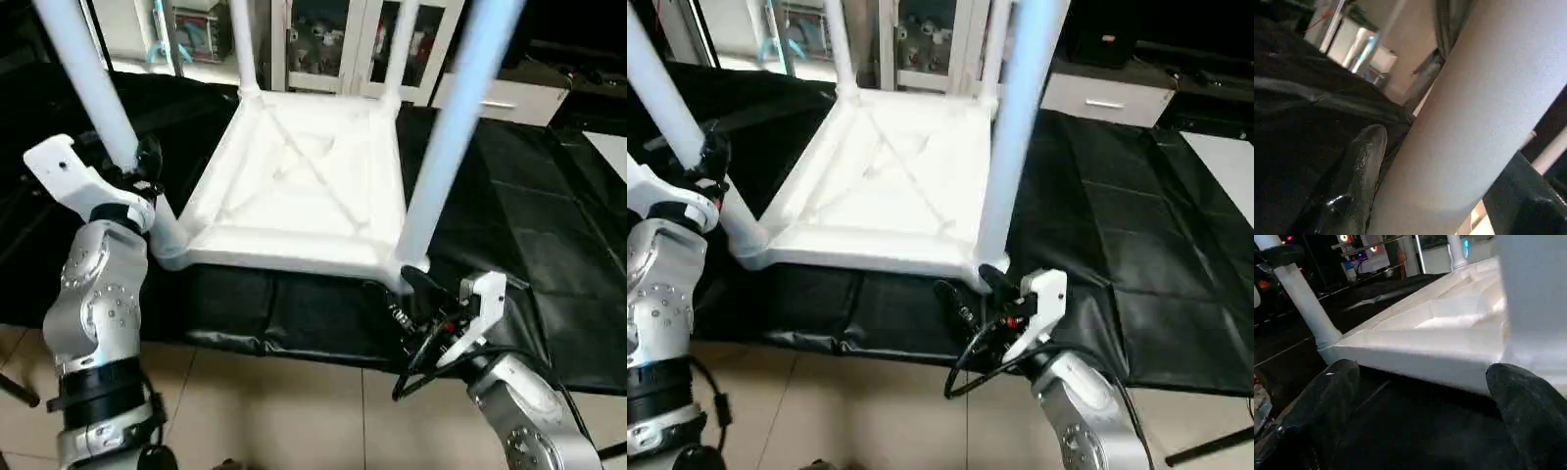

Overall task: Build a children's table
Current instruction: Flip table

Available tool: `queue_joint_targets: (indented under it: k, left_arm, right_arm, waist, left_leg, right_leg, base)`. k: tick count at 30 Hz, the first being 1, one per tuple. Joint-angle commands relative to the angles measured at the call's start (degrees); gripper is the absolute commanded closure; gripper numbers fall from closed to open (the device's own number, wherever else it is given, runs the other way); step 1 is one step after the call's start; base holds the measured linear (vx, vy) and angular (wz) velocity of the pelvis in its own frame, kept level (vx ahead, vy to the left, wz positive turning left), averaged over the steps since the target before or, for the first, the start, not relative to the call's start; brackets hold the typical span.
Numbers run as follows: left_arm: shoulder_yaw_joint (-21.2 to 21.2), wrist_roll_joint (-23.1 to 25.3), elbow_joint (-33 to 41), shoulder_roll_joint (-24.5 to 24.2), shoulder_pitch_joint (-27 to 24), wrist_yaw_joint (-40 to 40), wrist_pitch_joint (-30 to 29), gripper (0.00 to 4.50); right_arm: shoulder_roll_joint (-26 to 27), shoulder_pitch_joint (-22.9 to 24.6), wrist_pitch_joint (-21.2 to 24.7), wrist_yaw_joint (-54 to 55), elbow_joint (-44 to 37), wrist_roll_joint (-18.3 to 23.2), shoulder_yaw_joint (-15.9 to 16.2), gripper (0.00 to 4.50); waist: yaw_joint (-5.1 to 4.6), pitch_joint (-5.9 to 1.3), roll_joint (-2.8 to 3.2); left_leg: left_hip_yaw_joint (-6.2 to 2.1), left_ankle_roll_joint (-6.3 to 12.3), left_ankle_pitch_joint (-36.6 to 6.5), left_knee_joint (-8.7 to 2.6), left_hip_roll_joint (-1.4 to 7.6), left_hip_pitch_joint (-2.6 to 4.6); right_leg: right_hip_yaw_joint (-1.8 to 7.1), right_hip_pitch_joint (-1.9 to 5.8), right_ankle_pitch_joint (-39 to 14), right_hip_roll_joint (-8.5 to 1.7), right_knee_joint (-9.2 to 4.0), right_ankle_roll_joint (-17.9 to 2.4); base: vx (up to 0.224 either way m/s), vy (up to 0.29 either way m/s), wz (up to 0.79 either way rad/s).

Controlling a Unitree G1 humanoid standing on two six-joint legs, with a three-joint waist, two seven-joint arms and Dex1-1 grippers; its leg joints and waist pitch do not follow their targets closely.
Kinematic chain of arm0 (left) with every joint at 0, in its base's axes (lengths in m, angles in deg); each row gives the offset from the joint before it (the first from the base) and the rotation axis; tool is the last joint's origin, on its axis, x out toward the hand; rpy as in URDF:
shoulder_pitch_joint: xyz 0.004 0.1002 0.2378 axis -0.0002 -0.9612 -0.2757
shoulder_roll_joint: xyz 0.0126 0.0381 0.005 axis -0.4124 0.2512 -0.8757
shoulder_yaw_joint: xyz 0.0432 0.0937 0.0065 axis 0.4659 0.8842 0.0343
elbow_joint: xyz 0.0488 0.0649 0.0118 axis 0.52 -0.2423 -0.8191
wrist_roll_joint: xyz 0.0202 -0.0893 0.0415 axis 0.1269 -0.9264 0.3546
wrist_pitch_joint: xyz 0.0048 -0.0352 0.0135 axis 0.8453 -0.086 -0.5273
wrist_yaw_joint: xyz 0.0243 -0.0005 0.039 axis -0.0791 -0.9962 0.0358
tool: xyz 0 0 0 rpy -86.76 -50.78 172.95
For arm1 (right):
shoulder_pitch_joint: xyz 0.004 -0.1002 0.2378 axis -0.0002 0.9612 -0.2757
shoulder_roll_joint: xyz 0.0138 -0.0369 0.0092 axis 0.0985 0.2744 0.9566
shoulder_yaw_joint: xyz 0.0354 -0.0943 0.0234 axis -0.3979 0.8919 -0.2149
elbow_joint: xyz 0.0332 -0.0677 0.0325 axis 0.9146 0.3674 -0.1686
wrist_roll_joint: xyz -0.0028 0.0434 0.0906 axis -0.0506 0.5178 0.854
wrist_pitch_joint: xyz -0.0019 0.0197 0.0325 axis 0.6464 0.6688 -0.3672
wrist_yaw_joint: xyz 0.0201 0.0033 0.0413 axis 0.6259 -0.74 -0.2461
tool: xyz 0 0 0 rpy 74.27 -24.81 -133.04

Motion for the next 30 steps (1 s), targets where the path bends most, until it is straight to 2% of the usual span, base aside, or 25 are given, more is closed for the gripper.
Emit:
queue_joint_targets:
  k: [1, 4, 7, 8, 11, 13, 14, 15, 16, 19, 22, 23, 24, 27, 30]
  left_arm:
    - [-4.61, -7.03, -1.76, 2.76, 1.58, 4.95, -1.19, 1.83]
    - [-6.56, -9.68, -1.79, 4.59, 2.28, 7.31, -1.95, 1.83]
    - [-6.19, -9.36, -1.84, 5.11, 2.33, 7.02, -2.60, 1.86]
    - [-6.16, -9.34, -1.85, 5.26, 2.36, 7.03, -2.67, 1.86]
    - [-5.75, -9.61, -1.94, 6.32, 2.32, 7.56, -3.01, 1.91]
    - [-5.78, -9.98, -1.98, 6.71, 2.36, 7.93, -3.20, 1.94]
    - [-5.88, -10.19, -1.99, 6.85, 2.40, 8.12, -3.27, 1.94]
    - [-5.86, -10.35, -1.97, 6.88, 2.43, 8.36, -3.33, 1.94]
    - [-6.00, -10.81, -1.96, 7.03, 2.53, 8.83, -3.42, 1.94]
    - [-6.31, -11.21, -2.21, 7.17, 2.91, 9.27, -3.52, 1.95]
    - [-6.38, -11.16, -2.41, 7.23, 3.10, 9.28, -3.70, 1.96]
    - [-6.36, -11.17, -2.45, 7.24, 3.13, 9.24, -3.75, 1.96]
    - [-6.28, -11.15, -2.43, 7.22, 3.10, 9.20, -3.92, 1.97]
    - [-6.19, -11.32, -2.36, 7.25, 3.08, 9.22, -4.27, 1.98]
    - [-5.86, -11.56, -2.20, 7.42, 2.98, 9.57, -4.52, 1.98]
  right_arm:
    - [-0.49, 0.21, 0.89, 0.19, -0.33, 0.70, -0.71, 0.00]
    - [-0.08, -0.28, 0.81, 1.06, 0.37, 0.40, -0.93, 0.00]
    - [1.95, -3.07, -0.13, 4.26, 2.91, -0.27, -2.26, 0.00]
    - [2.45, -3.81, -0.30, 5.18, 3.63, -0.44, -2.67, 0.00]
    - [6.28, -8.76, 0.05, 5.61, 8.46, 3.89, -5.03, 0.00]
    - [6.94, -9.86, 0.12, 3.96, 9.99, 5.25, -5.03, 0.00]
    - [7.09, -10.23, 0.14, 3.22, 10.71, 5.54, -4.87, 0.00]
    - [7.14, -10.82, 0.02, 2.16, 12.00, 5.44, -4.45, 0.00]
    - [7.43, -11.49, -0.02, 1.14, 13.31, 5.65, -4.24, 0.00]
    - [9.06, -15.15, -0.06, -0.58, 18.72, 6.60, -5.22, 0.00]
    - [11.16, -20.33, -1.75, -0.19, 24.96, 7.53, -7.68, 0.00]
    - [11.61, -21.42, -2.08, -0.18, 26.03, 7.97, -8.18, 0.00]
    - [12.08, -22.57, -2.39, -0.11, 27.10, 8.39, -8.56, 0.00]
    - [13.08, -25.05, -3.03, -0.18, 29.51, 9.47, -9.34, 0.00]
    - [14.33, -29.46, -5.30, -0.04, 34.43, 9.30, -10.17, 0.00]
  waist:
    - [0.18, -3.39, 0.48]
    - [0.46, -3.28, 0.46]
    - [0.27, -3.28, 0.51]
    - [0.29, -3.32, 0.51]
    - [0.10, -3.37, 0.51]
    - [0.25, -3.48, 0.56]
    - [0.45, -3.56, 0.91]
    - [0.50, -3.59, 0.80]
    - [0.46, -3.74, 0.69]
    - [0.45, -3.65, 0.78]
    - [0.24, -3.48, 1.12]
    - [0.29, -3.49, 1.05]
    - [0.39, -3.50, 1.12]
    - [0.32, -3.67, 1.22]
    - [0.33, -3.82, 1.32]
  left_leg:
    - [-2.18, 0.31, -5.30, -5.15, 4.81, 0.63]
    - [-2.16, 0.33, -6.00, -5.25, 4.85, 0.59]
    - [-2.18, -0.21, -6.81, -5.40, 4.79, 0.59]
    - [-2.10, -0.58, -6.66, -5.34, 4.83, 0.84]
    - [-2.05, -0.81, -7.19, -5.43, 4.78, 0.86]
    - [-2.06, -0.46, -5.87, -5.31, 4.81, 0.80]
    - [-1.96, -0.20, -3.94, -5.08, 4.81, 0.93]
    - [-1.88, 0.04, -3.35, -5.03, 4.80, 0.97]
    - [-1.97, 0.65, -1.86, -4.97, 4.70, 0.65]
    - [-1.90, 0.59, -3.29, -5.07, 4.73, 0.63]
    - [-1.99, -0.95, -7.02, -5.50, 4.76, 0.62]
    - [-1.95, -1.47, -7.46, -5.52, 4.84, 0.81]
    - [-1.91, -1.65, -7.46, -5.47, 4.85, 0.96]
    - [-1.92, -1.83, -5.45, -5.43, 4.84, 0.86]
    - [-1.88, -1.87, -4.56, -5.39, 4.75, 0.77]
  right_leg:
    - [4.02, 2.25, 1.13, -5.62, -3.26, -12.31]
    - [4.02, 2.19, -0.66, -5.68, -3.48, -12.26]
    - [3.97, 2.07, -2.62, -5.59, -3.63, -11.89]
    - [4.01, 1.86, -2.98, -5.59, -3.67, -11.62]
    - [4.03, 1.83, -3.13, -5.57, -3.63, -11.27]
    - [4.00, 1.97, -1.79, -5.60, -3.48, -11.36]
    - [4.00, 1.84, 0.68, -5.46, -3.28, -11.35]
    - [3.99, 1.82, 1.73, -5.38, -3.25, -11.41]
    - [3.88, 2.17, 3.61, -5.42, -2.92, -11.96]
    - [3.87, 2.16, 1.71, -5.58, -3.17, -12.39]
    - [3.86, 2.08, -3.07, -5.66, -3.52, -12.28]
    - [3.92, 1.92, -3.69, -5.65, -3.62, -11.96]
    - [3.93, 1.81, -3.55, -5.63, -3.61, -11.88]
    - [3.85, 1.88, -0.25, -5.48, -3.18, -11.76]
    - [3.72, 1.96, 1.64, -5.48, -2.94, -12.18]
  base:
    - [0.000, 0.000, 0.00]
    - [0.000, 0.000, 0.00]
    - [0.000, 0.000, 0.00]
    - [0.000, 0.000, 0.00]
    - [0.000, 0.000, 0.00]
    - [0.000, 0.000, 0.00]
    - [0.000, 0.000, 0.00]
    - [0.000, 0.000, 0.00]
    - [0.000, 0.000, 0.00]
    - [0.000, 0.000, 0.00]
    - [0.000, 0.000, 0.00]
    - [0.000, 0.000, 0.00]
    - [0.000, 0.000, 0.00]
    - [0.000, 0.000, 0.00]
    - [0.000, 0.000, 0.00]
